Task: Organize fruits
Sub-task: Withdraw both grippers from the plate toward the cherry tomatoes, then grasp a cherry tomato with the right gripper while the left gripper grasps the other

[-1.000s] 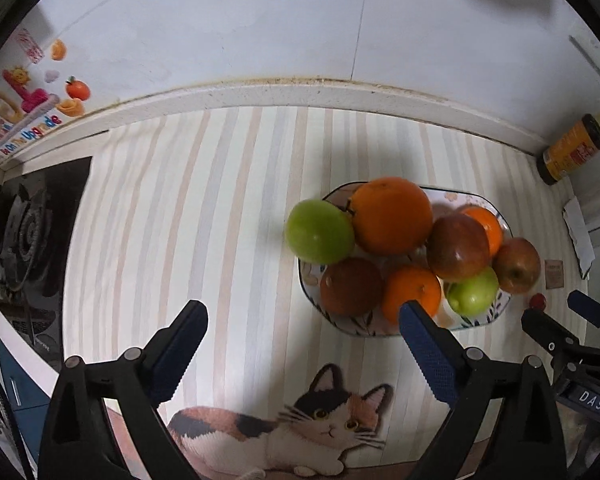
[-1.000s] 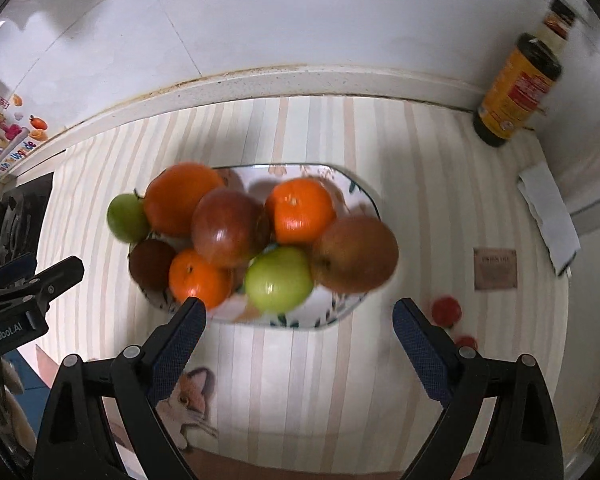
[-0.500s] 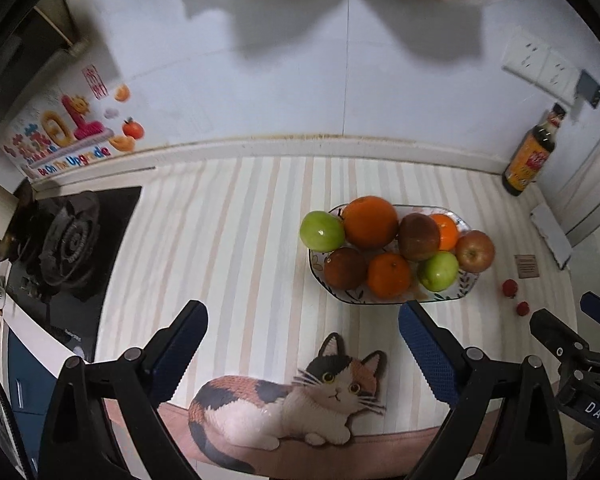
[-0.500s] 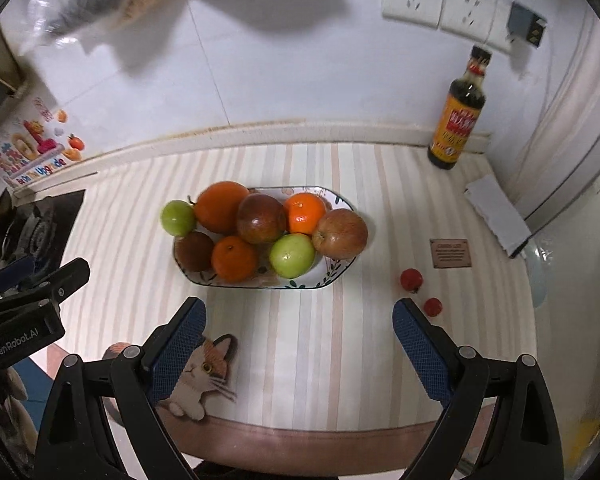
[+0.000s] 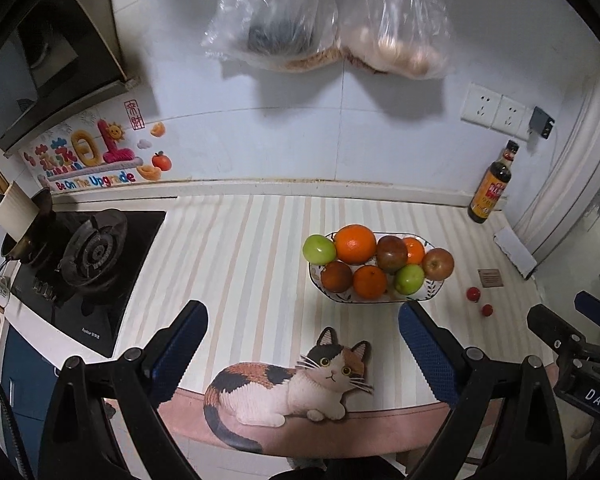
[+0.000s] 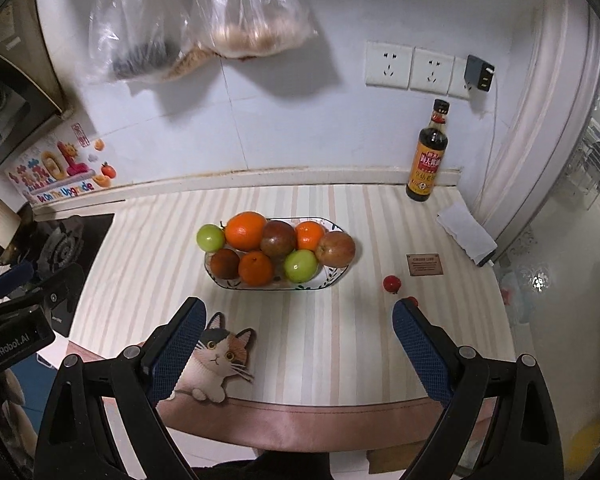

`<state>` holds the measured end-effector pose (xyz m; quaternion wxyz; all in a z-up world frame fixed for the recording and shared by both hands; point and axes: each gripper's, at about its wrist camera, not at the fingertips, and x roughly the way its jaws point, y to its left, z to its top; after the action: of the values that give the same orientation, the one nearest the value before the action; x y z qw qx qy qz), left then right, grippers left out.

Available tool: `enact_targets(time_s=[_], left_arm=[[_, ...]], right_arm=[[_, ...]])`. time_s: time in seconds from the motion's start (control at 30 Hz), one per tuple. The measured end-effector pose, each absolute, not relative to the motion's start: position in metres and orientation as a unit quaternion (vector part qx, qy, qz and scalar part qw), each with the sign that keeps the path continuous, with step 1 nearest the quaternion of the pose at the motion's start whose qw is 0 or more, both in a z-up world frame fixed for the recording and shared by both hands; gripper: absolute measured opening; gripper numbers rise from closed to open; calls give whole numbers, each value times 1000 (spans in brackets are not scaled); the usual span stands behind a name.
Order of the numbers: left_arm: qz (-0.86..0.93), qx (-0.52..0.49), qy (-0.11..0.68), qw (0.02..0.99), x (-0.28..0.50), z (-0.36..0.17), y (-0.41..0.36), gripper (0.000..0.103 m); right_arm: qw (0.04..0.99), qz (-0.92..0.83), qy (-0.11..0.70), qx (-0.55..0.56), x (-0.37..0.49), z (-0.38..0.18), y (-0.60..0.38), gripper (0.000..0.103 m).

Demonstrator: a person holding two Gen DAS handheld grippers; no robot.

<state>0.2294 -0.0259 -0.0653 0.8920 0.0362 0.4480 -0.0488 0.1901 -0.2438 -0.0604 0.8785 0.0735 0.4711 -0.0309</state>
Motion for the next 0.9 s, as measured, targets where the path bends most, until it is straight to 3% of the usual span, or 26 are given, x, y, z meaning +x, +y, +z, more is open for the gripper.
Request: enact_targets(time_s=[0.57, 0.9], left_arm=[[-55, 41, 473, 878, 224, -77, -34, 100], [-73, 73, 513, 852, 287, -129, -118, 103]], right_arm=[[871, -27, 474, 126, 175, -63, -258, 97], [828, -57, 521, 201, 232, -150, -375, 96]])
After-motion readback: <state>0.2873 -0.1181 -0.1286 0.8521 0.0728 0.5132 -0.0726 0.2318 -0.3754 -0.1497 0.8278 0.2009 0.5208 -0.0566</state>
